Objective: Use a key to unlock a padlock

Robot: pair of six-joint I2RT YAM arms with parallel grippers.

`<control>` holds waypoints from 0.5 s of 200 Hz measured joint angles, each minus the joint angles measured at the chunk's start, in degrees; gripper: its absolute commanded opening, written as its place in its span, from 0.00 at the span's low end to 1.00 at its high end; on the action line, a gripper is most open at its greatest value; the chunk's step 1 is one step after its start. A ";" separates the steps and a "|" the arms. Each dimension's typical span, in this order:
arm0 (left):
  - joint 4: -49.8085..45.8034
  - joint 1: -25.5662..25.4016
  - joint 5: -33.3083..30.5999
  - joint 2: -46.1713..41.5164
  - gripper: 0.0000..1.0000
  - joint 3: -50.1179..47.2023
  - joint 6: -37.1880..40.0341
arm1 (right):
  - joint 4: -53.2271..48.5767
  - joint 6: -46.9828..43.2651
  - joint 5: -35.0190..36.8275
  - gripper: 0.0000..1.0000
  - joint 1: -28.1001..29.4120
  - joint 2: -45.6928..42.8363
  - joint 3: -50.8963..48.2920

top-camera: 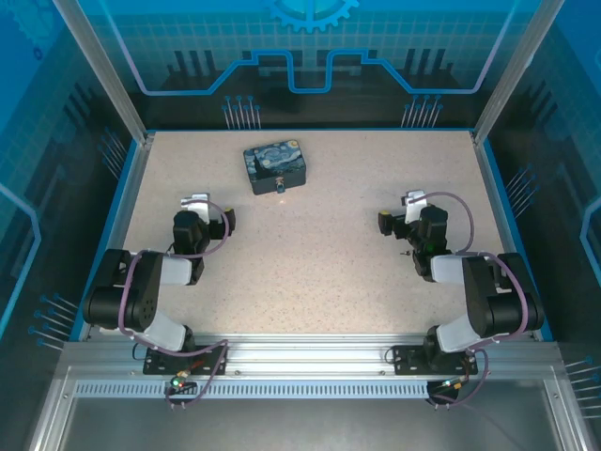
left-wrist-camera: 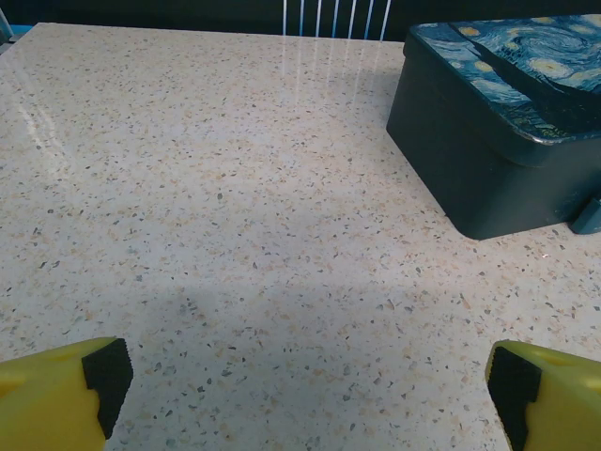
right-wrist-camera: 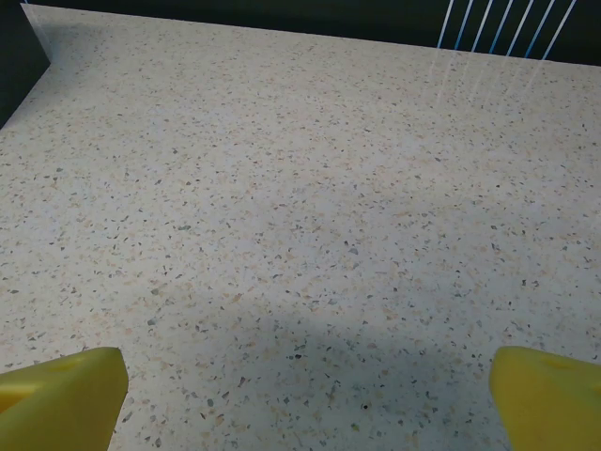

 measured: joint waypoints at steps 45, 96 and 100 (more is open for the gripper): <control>0.00 0.00 0.00 0.00 0.99 0.00 0.00 | -0.02 0.00 0.00 1.00 0.00 0.00 0.00; 0.00 0.00 0.02 0.00 0.99 0.00 0.00 | -0.02 0.00 -0.26 1.00 -0.17 0.00 0.09; 0.00 0.00 0.02 0.00 0.99 0.00 -0.02 | -0.02 0.00 -0.33 1.00 -0.26 0.00 0.09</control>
